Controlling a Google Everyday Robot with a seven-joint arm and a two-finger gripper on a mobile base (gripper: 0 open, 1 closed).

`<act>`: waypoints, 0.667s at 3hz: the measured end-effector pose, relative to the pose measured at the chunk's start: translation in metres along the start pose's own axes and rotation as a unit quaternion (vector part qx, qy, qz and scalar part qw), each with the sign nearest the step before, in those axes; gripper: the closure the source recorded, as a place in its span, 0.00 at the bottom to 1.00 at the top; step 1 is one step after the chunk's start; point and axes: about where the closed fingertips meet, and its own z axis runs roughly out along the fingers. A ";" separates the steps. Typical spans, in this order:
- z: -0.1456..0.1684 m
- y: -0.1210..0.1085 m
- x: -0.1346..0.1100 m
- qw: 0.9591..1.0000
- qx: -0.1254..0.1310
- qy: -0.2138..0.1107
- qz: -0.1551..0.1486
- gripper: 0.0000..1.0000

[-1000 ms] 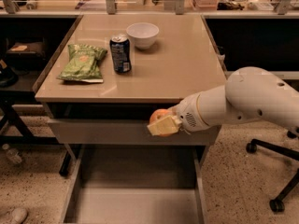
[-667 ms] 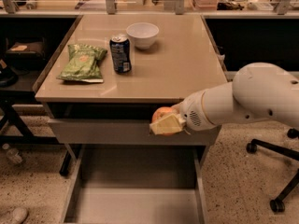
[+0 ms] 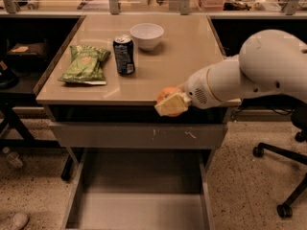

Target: Pick orange from middle drawer and place on counter

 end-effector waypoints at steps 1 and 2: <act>-0.009 -0.011 -0.020 1.000 0.008 0.003 -0.017 1.00; -0.014 -0.023 -0.033 1.000 0.013 -0.006 -0.027 1.00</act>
Offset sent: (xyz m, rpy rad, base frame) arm 0.0449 -0.0145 0.0455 -0.0188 -0.0833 0.0173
